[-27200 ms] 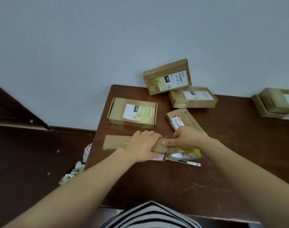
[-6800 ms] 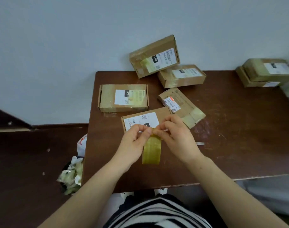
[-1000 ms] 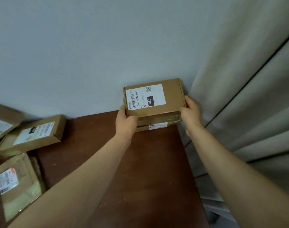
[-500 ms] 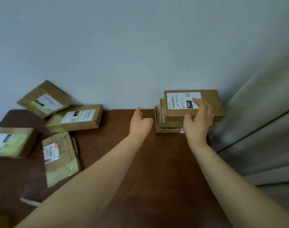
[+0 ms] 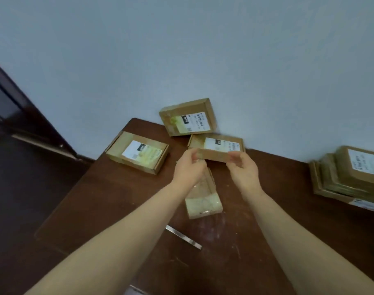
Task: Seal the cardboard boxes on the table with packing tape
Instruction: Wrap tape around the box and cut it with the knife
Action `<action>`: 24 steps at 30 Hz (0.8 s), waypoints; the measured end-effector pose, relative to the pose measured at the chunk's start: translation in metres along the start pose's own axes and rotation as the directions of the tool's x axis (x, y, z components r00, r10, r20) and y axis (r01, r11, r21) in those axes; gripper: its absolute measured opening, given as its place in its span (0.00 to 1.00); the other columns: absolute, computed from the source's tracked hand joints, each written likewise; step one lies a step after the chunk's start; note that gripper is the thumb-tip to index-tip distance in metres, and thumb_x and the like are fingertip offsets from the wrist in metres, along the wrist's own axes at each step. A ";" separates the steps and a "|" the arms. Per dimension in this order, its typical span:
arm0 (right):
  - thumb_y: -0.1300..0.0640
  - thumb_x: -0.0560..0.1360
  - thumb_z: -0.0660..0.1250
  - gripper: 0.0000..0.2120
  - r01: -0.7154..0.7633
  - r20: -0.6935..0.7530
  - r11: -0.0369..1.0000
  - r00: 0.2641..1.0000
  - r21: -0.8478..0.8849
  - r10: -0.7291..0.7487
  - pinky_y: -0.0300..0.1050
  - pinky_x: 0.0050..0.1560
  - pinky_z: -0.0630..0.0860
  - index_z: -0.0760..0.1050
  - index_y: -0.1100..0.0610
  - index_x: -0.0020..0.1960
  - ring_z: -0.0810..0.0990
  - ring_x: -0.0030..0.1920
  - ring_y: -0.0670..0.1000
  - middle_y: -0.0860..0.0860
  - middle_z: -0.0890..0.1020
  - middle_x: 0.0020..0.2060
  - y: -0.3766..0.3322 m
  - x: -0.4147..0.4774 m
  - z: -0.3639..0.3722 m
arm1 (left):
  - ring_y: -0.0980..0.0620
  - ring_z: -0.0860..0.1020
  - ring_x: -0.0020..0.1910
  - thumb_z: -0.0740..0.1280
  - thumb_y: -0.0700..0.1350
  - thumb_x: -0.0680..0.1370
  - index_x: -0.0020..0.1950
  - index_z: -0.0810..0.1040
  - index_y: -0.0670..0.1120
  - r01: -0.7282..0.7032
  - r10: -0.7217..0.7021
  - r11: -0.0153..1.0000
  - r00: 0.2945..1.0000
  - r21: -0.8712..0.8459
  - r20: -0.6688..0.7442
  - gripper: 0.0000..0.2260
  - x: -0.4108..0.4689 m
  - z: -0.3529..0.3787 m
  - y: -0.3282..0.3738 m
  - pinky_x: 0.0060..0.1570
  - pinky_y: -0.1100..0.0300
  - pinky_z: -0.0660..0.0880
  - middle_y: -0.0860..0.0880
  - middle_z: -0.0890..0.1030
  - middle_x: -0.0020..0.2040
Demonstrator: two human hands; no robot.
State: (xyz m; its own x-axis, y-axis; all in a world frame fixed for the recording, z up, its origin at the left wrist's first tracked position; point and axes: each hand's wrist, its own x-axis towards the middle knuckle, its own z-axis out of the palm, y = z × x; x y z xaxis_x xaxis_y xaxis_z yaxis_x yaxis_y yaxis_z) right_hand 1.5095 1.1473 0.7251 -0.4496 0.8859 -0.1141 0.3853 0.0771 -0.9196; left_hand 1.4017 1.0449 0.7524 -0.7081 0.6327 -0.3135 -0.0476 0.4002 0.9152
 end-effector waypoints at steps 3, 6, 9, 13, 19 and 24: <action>0.68 0.75 0.62 0.14 -0.087 0.084 0.995 0.993 0.056 0.082 0.48 0.57 0.76 0.76 0.55 0.57 0.79 0.52 0.50 0.48 0.80 0.48 -0.013 -0.012 0.044 | 0.52 0.73 0.58 0.67 0.42 0.76 0.72 0.67 0.46 0.056 -0.057 0.998 0.996 -0.021 -0.062 0.25 0.006 -0.054 -0.020 0.58 0.58 0.71 0.49 0.74 0.62; 0.67 0.76 0.61 0.12 -0.134 0.131 0.990 0.983 0.046 0.127 0.50 0.56 0.77 0.75 0.56 0.56 0.80 0.51 0.52 0.51 0.80 0.48 -0.017 -0.015 0.072 | 0.53 0.72 0.57 0.64 0.39 0.76 0.72 0.67 0.46 0.105 -0.105 0.994 0.987 -0.008 -0.123 0.24 0.013 -0.090 -0.036 0.59 0.57 0.71 0.49 0.74 0.64; 0.65 0.77 0.62 0.12 -0.171 0.170 0.985 0.972 0.035 0.163 0.46 0.51 0.79 0.75 0.56 0.58 0.81 0.45 0.49 0.52 0.81 0.47 -0.020 -0.006 0.097 | 0.52 0.73 0.58 0.63 0.39 0.77 0.72 0.67 0.47 0.147 -0.149 0.989 0.968 -0.025 -0.204 0.23 0.019 -0.123 -0.050 0.55 0.60 0.71 0.49 0.73 0.64; 0.65 0.79 0.60 0.11 -0.205 0.241 0.978 0.952 0.041 0.189 0.37 0.40 0.78 0.74 0.59 0.59 0.79 0.38 0.46 0.56 0.80 0.48 -0.024 0.001 0.139 | 0.52 0.74 0.52 0.62 0.38 0.77 0.68 0.70 0.46 0.200 -0.206 0.978 0.919 -0.054 -0.336 0.20 0.022 -0.165 -0.071 0.49 0.60 0.70 0.48 0.76 0.60; 0.67 0.78 0.58 0.15 -0.318 0.256 0.947 0.919 0.037 0.299 0.46 0.46 0.78 0.72 0.64 0.63 0.78 0.42 0.50 0.56 0.78 0.47 -0.020 0.000 0.190 | 0.51 0.72 0.55 0.62 0.38 0.78 0.72 0.67 0.44 0.248 -0.250 0.967 0.892 -0.056 -0.376 0.22 0.048 -0.217 -0.098 0.54 0.58 0.69 0.46 0.73 0.64; 0.63 0.79 0.59 0.21 -0.351 0.188 0.933 0.914 -0.075 0.359 0.52 0.69 0.68 0.66 0.60 0.72 0.71 0.67 0.55 0.56 0.73 0.67 -0.021 0.016 0.221 | 0.49 0.71 0.61 0.60 0.37 0.77 0.75 0.62 0.45 0.238 -0.212 0.970 0.930 0.052 -0.301 0.26 0.101 -0.255 -0.112 0.54 0.58 0.68 0.47 0.69 0.71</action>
State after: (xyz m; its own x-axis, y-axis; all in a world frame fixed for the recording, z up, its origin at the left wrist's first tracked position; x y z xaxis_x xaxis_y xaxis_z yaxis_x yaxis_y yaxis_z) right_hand 1.3157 1.0589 0.6598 -0.4244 0.7518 -0.5047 0.5779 -0.2043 -0.7901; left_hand 1.1558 0.8947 0.6828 -0.8604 0.3037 -0.4093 -0.1779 0.5735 0.7996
